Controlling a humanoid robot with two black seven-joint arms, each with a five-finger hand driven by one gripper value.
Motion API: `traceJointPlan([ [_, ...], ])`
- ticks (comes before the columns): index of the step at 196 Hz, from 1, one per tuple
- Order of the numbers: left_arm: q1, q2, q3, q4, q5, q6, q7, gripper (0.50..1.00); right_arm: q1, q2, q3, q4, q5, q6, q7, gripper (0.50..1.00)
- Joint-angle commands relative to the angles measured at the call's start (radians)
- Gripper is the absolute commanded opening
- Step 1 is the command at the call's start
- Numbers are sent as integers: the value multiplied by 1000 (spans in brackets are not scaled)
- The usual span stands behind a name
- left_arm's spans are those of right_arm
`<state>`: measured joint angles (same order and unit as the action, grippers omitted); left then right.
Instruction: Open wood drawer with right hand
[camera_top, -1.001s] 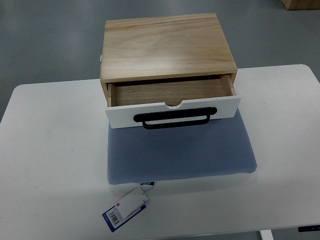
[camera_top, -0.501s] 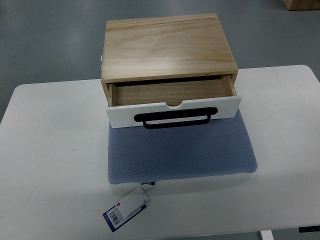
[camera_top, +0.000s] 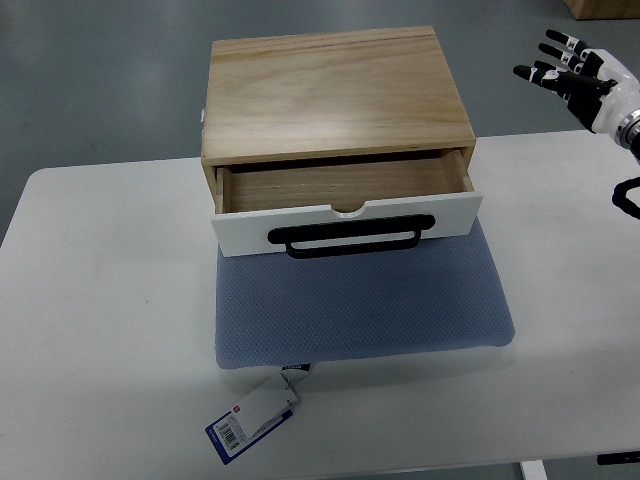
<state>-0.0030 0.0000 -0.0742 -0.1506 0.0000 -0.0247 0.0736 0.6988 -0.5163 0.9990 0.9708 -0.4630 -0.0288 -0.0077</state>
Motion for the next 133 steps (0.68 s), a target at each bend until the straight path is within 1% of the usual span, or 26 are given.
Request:
traceJointPlan([
  [1, 0, 0, 1, 0, 0, 0, 0, 1000, -33, 42, 55, -40, -31, 21, 0, 928],
  [13, 0, 0, -1, 0, 0, 0, 0, 1000, -35, 45, 58, -43, -33, 24, 0, 928],
  [14, 0, 0, 1, 0, 0, 0, 0, 1000, -45, 62, 67, -61, -34, 35, 0, 928],
  [31, 0, 0, 1, 0, 0, 0, 0, 1000, -59, 82, 96, -86, -34, 38, 0, 928],
  [63, 0, 0, -1, 0, 0, 0, 0, 1000, -96, 124, 147, -95, -60, 40, 2, 930],
  [133, 0, 0, -1, 0, 0, 0, 0, 1000, -122, 139, 150, -99, -45, 32, 3, 932],
])
